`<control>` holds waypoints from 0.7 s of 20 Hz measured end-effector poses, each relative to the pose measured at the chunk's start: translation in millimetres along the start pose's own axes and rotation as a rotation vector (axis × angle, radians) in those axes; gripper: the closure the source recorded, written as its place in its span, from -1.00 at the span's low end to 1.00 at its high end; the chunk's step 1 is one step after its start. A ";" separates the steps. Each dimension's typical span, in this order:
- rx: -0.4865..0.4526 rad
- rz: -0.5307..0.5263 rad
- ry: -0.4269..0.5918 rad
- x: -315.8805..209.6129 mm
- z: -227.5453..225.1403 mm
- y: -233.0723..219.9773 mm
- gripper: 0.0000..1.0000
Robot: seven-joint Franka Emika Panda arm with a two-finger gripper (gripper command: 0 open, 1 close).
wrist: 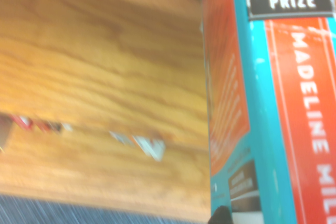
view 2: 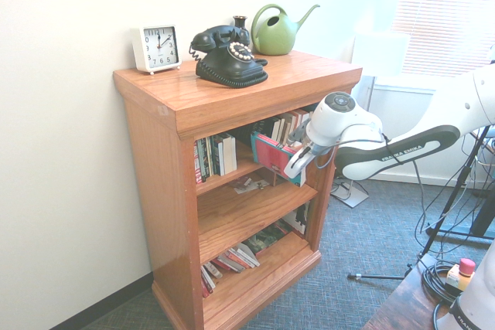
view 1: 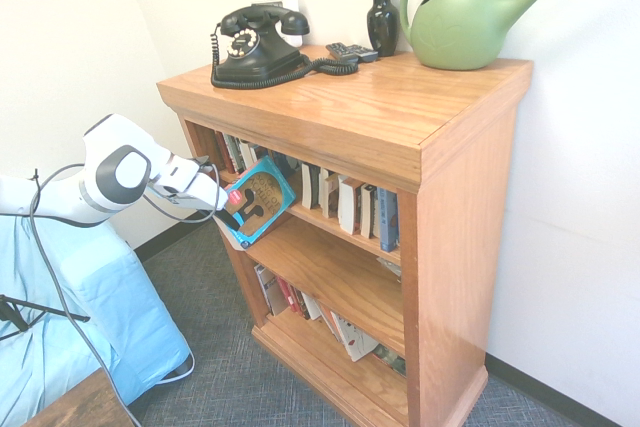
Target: Organize the shelf
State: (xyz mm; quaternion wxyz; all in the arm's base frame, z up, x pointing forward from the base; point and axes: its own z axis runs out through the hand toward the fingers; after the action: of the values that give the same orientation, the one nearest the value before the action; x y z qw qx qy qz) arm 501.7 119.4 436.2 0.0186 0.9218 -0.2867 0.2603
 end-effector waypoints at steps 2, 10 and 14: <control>0.023 -0.016 0.014 0.1 2.2 -6.0 1.00; 0.126 0.016 0.039 16.9 13.9 -36.9 1.00; 0.159 0.036 0.053 20.9 15.2 -45.9 1.00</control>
State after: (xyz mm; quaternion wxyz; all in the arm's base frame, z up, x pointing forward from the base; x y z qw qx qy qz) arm 548.1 144.1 438.6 -0.0517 0.9079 -0.2808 0.3069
